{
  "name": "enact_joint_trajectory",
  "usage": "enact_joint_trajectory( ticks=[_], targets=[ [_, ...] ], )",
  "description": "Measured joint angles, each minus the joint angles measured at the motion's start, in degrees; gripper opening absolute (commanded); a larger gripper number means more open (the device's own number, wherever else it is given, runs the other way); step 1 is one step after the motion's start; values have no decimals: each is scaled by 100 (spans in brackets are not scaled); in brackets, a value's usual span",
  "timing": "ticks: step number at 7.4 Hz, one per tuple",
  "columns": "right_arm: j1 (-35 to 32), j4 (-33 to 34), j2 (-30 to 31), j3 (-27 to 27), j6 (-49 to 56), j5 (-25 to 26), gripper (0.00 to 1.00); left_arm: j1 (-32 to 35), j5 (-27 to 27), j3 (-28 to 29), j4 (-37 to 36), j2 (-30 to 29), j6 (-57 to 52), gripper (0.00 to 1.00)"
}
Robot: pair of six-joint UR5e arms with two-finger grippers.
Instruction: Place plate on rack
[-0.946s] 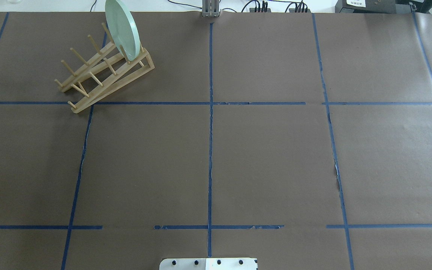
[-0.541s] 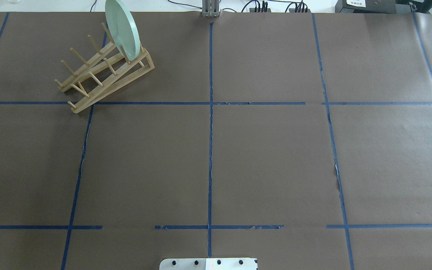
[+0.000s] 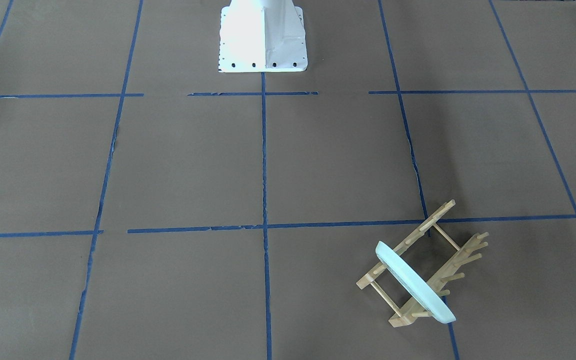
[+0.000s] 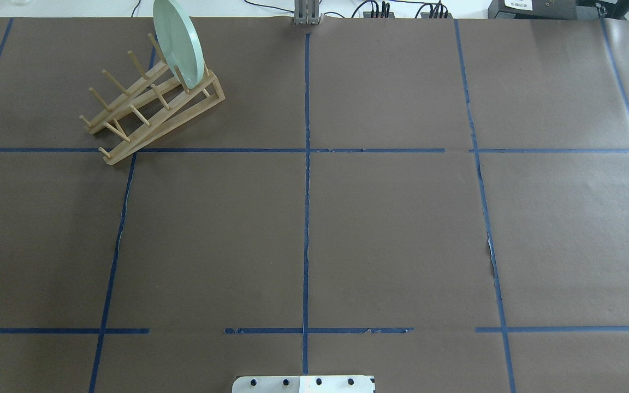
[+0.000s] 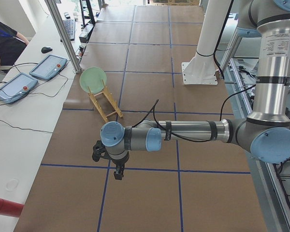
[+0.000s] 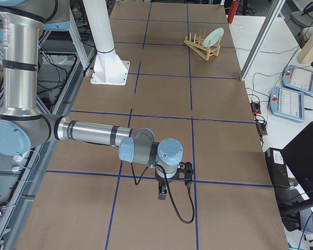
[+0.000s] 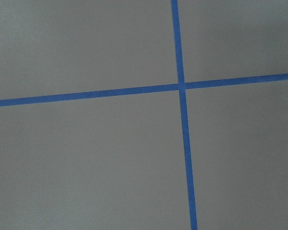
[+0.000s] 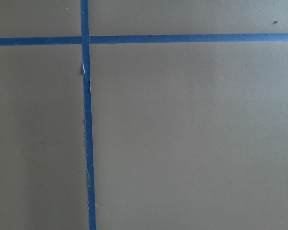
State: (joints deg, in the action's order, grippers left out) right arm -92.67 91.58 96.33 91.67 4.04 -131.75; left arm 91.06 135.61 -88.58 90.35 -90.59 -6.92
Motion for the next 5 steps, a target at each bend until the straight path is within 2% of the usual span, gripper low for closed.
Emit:
enact_joint_trajectory(
  ticks=[5],
  targets=[
    [-5,0,0,-8,0,0,100,0,-14,-17,-16,-42,-2,100]
  ],
)
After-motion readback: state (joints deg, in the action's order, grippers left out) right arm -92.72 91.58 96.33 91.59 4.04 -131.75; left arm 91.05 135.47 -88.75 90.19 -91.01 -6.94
